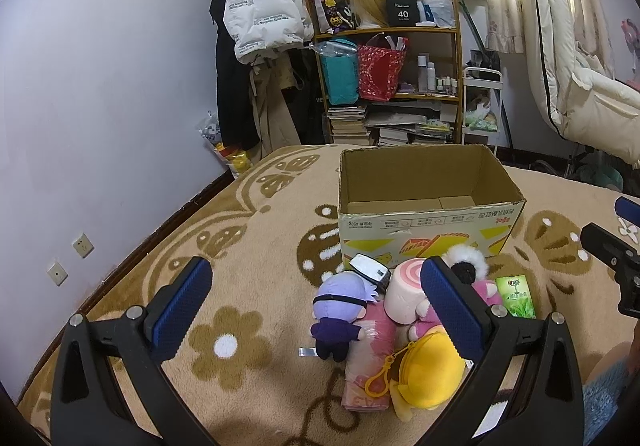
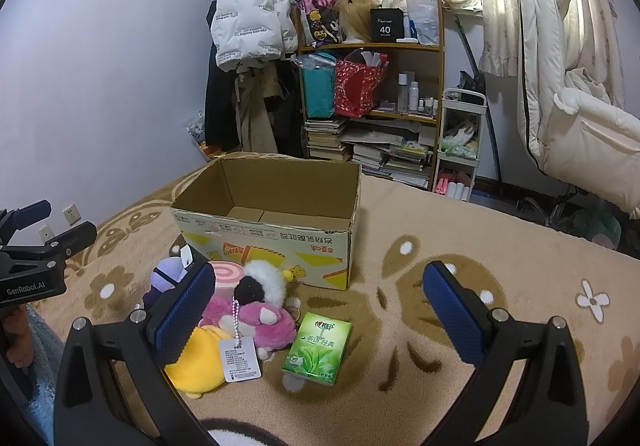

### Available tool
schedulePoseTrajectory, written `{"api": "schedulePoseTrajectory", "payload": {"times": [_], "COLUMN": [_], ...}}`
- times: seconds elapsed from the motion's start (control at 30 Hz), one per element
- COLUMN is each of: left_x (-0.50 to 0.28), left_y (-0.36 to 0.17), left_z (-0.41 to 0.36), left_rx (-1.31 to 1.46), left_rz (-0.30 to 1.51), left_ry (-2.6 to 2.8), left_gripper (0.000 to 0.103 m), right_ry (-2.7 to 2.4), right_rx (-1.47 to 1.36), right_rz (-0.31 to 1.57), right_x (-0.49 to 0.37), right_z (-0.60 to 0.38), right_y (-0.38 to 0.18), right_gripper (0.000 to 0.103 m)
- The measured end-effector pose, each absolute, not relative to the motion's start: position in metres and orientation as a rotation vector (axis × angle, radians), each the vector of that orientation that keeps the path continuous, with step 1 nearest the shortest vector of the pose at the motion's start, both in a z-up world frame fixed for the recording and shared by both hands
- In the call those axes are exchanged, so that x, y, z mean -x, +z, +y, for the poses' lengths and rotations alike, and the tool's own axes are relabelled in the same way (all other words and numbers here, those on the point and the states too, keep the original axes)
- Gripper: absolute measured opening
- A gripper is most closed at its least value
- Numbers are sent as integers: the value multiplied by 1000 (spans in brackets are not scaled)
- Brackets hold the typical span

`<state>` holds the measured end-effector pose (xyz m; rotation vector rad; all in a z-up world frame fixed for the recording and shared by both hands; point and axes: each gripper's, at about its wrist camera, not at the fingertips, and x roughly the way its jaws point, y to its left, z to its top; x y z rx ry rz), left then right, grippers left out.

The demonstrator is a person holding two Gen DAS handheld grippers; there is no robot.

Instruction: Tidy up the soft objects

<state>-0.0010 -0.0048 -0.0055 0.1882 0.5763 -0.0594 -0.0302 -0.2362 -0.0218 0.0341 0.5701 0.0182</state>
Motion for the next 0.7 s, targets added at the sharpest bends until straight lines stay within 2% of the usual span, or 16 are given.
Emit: {"api": "schedulePoseTrajectory", "payload": {"times": [0.7], "left_x": [0], "left_y": [-6], "left_z": [-4], "left_rx": [-194], "left_rz": [590], "left_ry": [-74], "left_gripper": [103], "right_ry": [23], "right_rx": [-32], "right_rz": [575], "right_x": [28], "right_z": [-240], "right_y": [-21], "right_gripper": [103]}}
